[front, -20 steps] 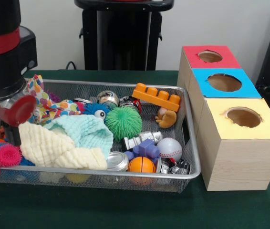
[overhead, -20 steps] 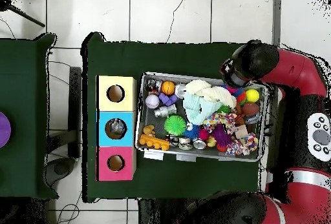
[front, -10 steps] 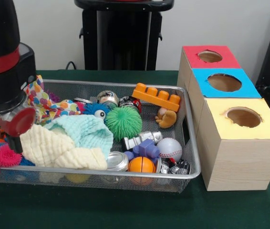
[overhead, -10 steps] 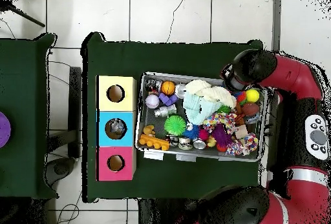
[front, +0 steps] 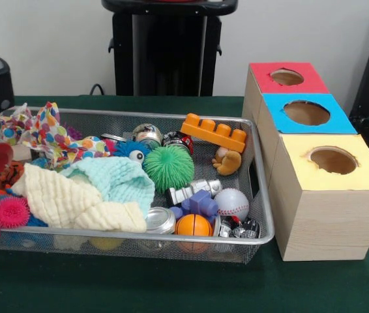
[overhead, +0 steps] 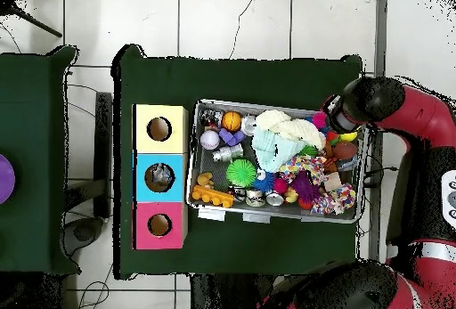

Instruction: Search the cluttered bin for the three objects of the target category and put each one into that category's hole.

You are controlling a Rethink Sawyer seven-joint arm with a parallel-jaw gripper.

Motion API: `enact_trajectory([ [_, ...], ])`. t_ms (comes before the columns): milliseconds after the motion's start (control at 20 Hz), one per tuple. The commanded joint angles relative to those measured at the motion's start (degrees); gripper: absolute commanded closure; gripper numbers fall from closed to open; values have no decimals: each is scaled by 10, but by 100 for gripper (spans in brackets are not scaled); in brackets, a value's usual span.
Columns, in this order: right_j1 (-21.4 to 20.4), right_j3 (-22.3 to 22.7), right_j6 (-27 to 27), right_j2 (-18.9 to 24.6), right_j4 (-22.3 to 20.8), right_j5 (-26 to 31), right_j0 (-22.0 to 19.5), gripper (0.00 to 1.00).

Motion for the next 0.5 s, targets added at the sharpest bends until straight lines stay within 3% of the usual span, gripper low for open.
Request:
enact_trajectory([
  [50, 30, -25, -132, 14, -24, 43, -18, 100],
  [500, -26, 106, -45, -6, -3, -17, -6, 100],
])
